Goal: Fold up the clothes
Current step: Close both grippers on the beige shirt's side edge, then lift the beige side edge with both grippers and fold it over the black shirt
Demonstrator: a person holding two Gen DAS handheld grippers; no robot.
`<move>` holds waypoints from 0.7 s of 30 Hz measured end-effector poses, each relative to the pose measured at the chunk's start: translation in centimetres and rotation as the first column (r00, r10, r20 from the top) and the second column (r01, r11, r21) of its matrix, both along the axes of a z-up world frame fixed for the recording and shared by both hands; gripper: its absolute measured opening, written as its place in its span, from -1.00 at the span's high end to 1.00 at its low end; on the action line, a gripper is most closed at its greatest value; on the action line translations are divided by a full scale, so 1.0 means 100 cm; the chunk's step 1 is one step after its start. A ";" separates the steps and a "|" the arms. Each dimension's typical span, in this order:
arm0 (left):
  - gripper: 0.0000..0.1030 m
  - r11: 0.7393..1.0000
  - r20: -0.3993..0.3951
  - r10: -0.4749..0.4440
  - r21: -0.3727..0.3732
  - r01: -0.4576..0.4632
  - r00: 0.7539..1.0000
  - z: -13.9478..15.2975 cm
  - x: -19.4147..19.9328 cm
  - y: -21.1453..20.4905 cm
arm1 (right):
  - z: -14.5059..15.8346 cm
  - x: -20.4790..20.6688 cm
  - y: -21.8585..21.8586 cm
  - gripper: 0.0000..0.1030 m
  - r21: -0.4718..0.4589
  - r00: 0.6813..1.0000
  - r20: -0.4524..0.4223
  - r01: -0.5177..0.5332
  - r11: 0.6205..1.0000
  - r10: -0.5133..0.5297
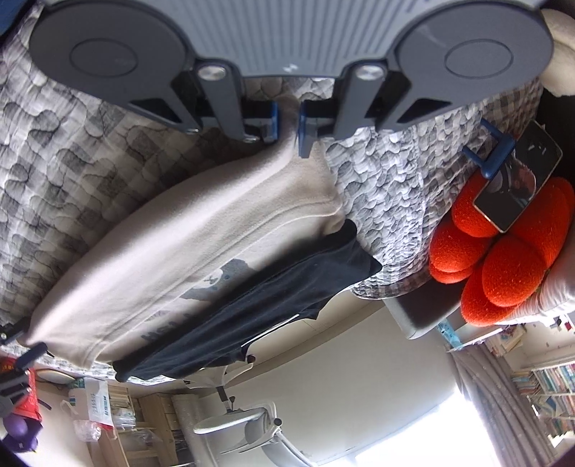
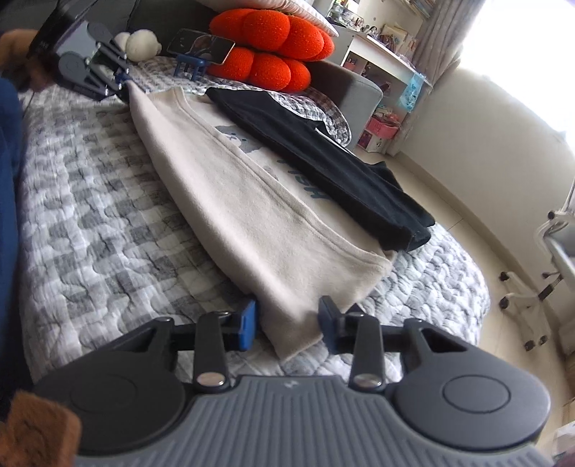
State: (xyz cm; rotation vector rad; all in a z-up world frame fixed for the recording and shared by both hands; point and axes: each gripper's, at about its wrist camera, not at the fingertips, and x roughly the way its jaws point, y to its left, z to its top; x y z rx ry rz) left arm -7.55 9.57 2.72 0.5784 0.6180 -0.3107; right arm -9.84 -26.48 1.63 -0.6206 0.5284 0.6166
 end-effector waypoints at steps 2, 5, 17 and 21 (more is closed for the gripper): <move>0.80 1.000 -0.010 0.010 -0.016 -0.010 1.000 0.001 0.002 0.001 | -0.001 -0.003 0.002 0.44 -0.033 1.000 0.023 -0.003 0.999 0.003; 0.80 1.000 -0.017 0.015 -0.023 -0.015 1.000 0.002 0.003 0.001 | -0.002 -0.004 0.003 0.47 -0.061 0.999 0.051 0.000 0.998 0.003; 0.80 0.999 -0.028 0.020 -0.035 -0.021 0.999 0.002 0.006 0.001 | -0.008 -0.014 0.014 0.11 -0.238 0.982 0.159 -0.059 0.969 0.099; 0.80 0.998 -0.030 0.033 -0.053 -0.034 0.999 0.003 0.006 0.002 | -0.005 -0.009 0.009 0.77 -0.197 0.990 0.108 -0.066 0.978 0.089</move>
